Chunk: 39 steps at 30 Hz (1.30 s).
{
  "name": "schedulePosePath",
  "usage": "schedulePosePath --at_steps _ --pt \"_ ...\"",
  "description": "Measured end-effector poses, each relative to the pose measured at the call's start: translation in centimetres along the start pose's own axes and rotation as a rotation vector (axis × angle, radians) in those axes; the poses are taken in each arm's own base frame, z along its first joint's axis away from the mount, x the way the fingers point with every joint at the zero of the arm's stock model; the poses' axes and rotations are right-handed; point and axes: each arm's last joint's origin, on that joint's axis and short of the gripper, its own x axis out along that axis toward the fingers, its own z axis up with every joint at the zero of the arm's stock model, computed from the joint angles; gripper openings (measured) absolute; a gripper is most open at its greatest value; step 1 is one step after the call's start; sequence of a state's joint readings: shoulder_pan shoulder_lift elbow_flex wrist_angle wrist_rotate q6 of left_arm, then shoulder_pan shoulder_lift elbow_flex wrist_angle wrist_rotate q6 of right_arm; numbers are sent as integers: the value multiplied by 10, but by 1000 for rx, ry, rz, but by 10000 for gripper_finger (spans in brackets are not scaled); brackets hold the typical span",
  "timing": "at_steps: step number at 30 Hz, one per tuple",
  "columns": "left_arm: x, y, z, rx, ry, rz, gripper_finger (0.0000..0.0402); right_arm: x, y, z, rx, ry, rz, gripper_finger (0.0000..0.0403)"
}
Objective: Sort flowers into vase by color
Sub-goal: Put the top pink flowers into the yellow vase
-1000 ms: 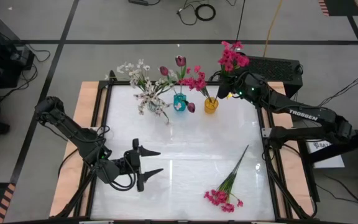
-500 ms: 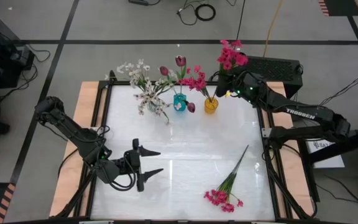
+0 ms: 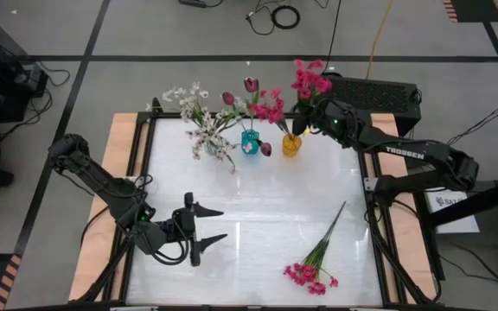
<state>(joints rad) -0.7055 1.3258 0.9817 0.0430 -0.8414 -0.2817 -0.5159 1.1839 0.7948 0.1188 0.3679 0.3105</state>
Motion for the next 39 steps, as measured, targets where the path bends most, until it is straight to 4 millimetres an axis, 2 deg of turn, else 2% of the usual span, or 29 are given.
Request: schedulePosePath --at_steps 8,22,29,33,39 --pt "0 0 0 0 0 0 287 2 -1 -6 -1 50 -8 17" --pt "0 0 0 -1 0 0 287 23 1 -27 22 133 -39 29" --pt "0 0 0 -2 0 -1 287 23 -1 -32 33 177 -63 36" --pt "0 0 0 -10 0 -1 287 22 -3 -36 3 218 -80 75" --pt "0 0 0 -26 0 0 287 17 -5 -35 -9 216 -127 173"
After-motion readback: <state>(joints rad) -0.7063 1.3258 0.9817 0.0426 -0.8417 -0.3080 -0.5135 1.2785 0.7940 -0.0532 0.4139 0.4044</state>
